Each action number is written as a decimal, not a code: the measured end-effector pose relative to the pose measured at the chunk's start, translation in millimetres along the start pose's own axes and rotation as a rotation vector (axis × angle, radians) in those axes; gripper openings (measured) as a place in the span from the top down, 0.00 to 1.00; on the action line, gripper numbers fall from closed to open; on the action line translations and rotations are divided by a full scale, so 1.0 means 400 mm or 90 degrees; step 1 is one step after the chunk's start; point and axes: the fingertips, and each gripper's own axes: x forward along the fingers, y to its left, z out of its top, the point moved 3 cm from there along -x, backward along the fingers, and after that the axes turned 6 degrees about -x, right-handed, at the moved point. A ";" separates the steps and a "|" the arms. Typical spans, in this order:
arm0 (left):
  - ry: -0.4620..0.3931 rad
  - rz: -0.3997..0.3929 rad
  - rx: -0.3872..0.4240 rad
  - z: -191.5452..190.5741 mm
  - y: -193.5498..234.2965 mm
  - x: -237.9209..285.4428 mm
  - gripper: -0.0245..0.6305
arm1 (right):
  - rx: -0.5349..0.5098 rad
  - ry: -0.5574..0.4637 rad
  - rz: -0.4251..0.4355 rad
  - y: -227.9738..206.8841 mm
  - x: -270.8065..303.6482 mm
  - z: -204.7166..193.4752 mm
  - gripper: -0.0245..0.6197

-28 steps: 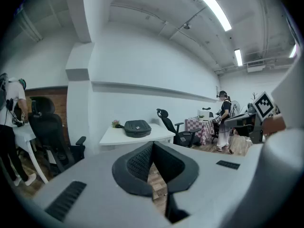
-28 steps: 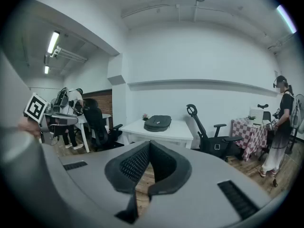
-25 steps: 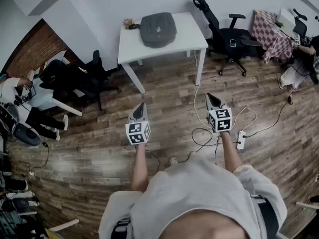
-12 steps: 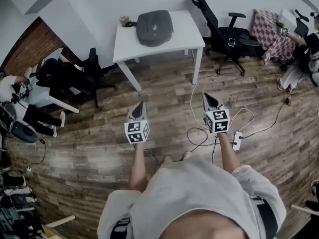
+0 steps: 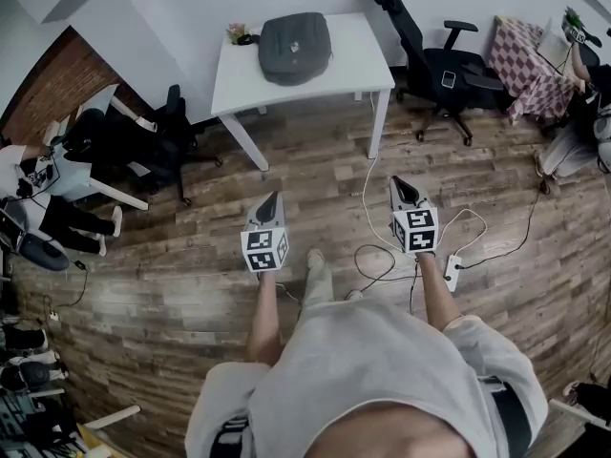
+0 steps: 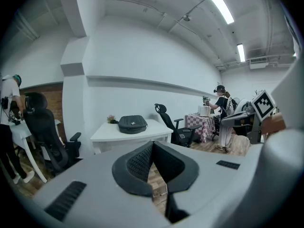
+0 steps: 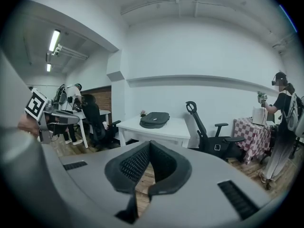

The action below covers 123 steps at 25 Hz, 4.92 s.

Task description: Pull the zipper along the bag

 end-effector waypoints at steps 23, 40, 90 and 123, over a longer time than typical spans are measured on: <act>-0.023 -0.077 0.016 0.286 0.311 0.645 0.92 | -0.009 0.014 -0.054 -0.154 0.623 0.223 0.94; 0.020 -0.143 0.037 0.335 0.413 0.987 0.92 | 0.017 0.054 -0.088 -0.228 0.905 0.226 0.94; 0.316 -0.329 0.498 0.189 0.403 1.556 0.85 | 0.042 0.199 0.115 -0.456 1.668 0.098 0.94; 0.400 -0.437 0.558 0.094 0.393 1.604 0.82 | -0.199 0.309 0.193 -0.441 1.895 -0.018 0.69</act>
